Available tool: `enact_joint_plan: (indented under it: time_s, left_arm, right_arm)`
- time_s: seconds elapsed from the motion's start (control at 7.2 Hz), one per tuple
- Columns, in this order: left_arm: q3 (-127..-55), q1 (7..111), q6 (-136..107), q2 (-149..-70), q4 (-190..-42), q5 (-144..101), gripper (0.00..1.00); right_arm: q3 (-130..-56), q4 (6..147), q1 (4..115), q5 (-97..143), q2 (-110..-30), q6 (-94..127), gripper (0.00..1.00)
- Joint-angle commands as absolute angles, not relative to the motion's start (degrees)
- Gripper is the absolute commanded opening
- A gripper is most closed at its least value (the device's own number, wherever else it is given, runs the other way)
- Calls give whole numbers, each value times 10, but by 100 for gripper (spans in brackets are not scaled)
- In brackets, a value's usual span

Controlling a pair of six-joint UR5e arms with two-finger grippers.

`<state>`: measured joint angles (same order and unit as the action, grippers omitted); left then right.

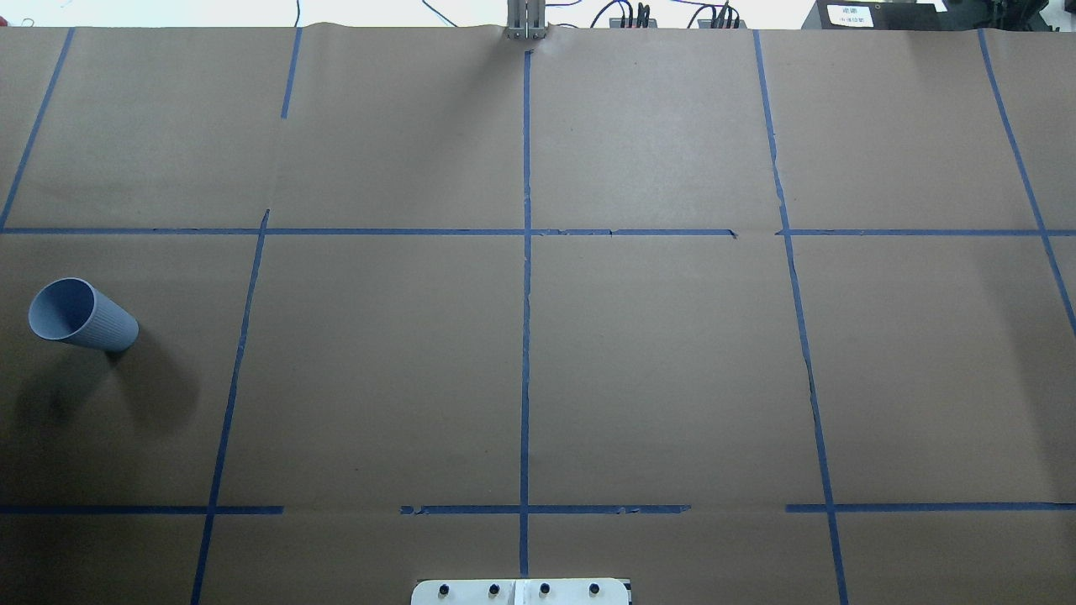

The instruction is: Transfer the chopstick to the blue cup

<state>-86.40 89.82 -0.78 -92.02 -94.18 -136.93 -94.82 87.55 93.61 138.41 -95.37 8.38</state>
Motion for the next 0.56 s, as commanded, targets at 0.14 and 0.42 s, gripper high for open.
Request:
enact_joint_plan:
  time_s: [0.14,0.42]
  left_arm:
    - [-864,898,-9,-920,-943,-1369,100]
    - [-864,898,-10,-920,-943,-1369,100]
  right_arm:
    - [-947,871,936,1378,-953,84,100]
    - [-947,870,936,1383,-954,88,100]
